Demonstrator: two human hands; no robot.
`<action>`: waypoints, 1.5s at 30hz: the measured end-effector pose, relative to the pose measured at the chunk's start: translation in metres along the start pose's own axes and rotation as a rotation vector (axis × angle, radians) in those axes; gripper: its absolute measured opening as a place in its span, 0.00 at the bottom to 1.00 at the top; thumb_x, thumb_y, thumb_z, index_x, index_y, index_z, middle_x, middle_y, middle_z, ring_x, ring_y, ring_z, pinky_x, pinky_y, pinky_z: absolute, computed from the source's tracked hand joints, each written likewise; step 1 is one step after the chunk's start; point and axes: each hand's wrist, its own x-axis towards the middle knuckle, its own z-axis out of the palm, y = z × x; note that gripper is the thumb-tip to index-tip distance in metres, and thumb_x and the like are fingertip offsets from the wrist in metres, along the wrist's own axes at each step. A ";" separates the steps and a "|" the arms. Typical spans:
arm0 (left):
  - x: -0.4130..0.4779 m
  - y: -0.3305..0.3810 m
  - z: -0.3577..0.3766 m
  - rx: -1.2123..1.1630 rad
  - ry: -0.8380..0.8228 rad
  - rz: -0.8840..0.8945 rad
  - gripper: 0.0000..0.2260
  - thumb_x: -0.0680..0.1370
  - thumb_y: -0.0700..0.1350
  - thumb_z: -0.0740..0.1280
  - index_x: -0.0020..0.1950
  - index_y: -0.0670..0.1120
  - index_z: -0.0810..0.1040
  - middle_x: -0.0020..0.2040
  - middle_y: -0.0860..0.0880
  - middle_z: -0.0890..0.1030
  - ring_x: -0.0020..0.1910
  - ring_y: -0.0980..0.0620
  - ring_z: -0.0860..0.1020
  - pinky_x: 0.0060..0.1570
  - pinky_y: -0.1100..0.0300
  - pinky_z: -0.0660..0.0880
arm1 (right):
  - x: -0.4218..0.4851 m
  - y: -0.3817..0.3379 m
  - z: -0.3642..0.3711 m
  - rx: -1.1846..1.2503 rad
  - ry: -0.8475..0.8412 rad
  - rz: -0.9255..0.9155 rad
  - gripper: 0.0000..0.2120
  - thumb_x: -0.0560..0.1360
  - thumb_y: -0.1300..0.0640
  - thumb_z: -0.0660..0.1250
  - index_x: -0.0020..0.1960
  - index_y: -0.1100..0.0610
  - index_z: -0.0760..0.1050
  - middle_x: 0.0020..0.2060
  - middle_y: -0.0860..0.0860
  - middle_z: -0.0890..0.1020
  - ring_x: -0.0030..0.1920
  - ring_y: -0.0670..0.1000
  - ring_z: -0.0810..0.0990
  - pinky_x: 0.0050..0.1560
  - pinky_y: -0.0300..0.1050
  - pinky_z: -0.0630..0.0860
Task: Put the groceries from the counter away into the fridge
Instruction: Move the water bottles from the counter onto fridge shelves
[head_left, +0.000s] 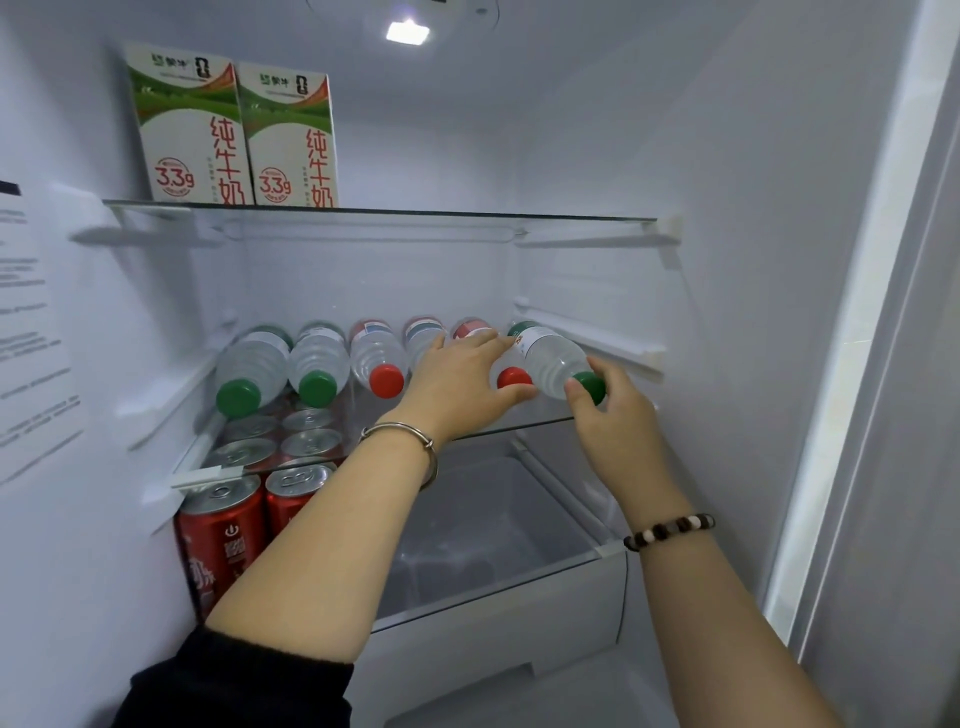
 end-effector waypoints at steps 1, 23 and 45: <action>0.002 0.000 0.000 0.011 0.008 -0.022 0.30 0.75 0.63 0.60 0.73 0.51 0.63 0.73 0.52 0.66 0.71 0.49 0.65 0.72 0.48 0.55 | 0.003 -0.003 0.000 -0.032 -0.011 0.005 0.20 0.78 0.51 0.61 0.69 0.55 0.68 0.58 0.53 0.78 0.56 0.52 0.76 0.55 0.48 0.74; 0.028 -0.013 0.025 0.187 0.104 -0.172 0.22 0.77 0.58 0.60 0.66 0.48 0.70 0.63 0.48 0.76 0.63 0.46 0.70 0.63 0.49 0.65 | 0.081 -0.017 0.036 -0.452 -0.245 0.182 0.12 0.79 0.58 0.56 0.54 0.63 0.73 0.54 0.61 0.79 0.54 0.61 0.76 0.43 0.43 0.67; 0.023 -0.009 0.021 -0.015 0.265 -0.117 0.19 0.74 0.51 0.63 0.65 0.50 0.73 0.63 0.51 0.75 0.65 0.49 0.67 0.64 0.48 0.63 | 0.057 -0.008 0.039 -0.346 0.097 0.090 0.10 0.77 0.53 0.56 0.52 0.59 0.71 0.42 0.53 0.78 0.42 0.55 0.76 0.40 0.47 0.71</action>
